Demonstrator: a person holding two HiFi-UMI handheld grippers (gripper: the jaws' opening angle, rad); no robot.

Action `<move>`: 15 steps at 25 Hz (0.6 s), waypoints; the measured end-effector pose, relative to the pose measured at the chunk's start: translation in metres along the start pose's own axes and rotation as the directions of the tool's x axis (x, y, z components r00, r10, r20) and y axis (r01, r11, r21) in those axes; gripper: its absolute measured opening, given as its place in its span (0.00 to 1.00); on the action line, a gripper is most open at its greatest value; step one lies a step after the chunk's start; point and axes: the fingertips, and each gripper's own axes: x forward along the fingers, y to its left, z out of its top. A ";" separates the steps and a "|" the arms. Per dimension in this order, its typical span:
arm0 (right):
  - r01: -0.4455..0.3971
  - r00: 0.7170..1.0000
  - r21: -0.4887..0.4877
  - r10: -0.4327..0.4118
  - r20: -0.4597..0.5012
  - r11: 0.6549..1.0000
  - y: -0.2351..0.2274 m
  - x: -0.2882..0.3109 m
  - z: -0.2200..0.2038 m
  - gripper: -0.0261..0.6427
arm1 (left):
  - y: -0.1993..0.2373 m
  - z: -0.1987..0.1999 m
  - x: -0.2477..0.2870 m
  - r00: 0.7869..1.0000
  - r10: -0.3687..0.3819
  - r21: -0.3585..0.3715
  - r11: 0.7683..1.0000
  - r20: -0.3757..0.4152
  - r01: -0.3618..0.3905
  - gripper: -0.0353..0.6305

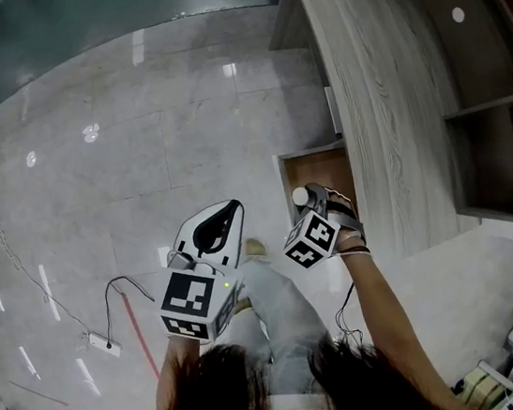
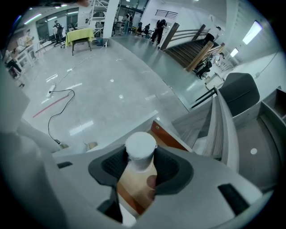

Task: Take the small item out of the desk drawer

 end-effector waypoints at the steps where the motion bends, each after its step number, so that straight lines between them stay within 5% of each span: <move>1: 0.008 1.000 0.011 -0.008 0.006 1.000 -0.001 -0.005 0.001 0.32 | -0.002 0.002 -0.002 1.000 -0.001 0.002 1.000 0.003 0.001 0.08; 15: 0.077 0.994 0.124 -0.086 0.065 0.989 -0.008 -0.058 0.009 0.32 | -0.028 0.022 -0.031 0.999 -0.017 0.033 0.999 0.029 0.016 0.08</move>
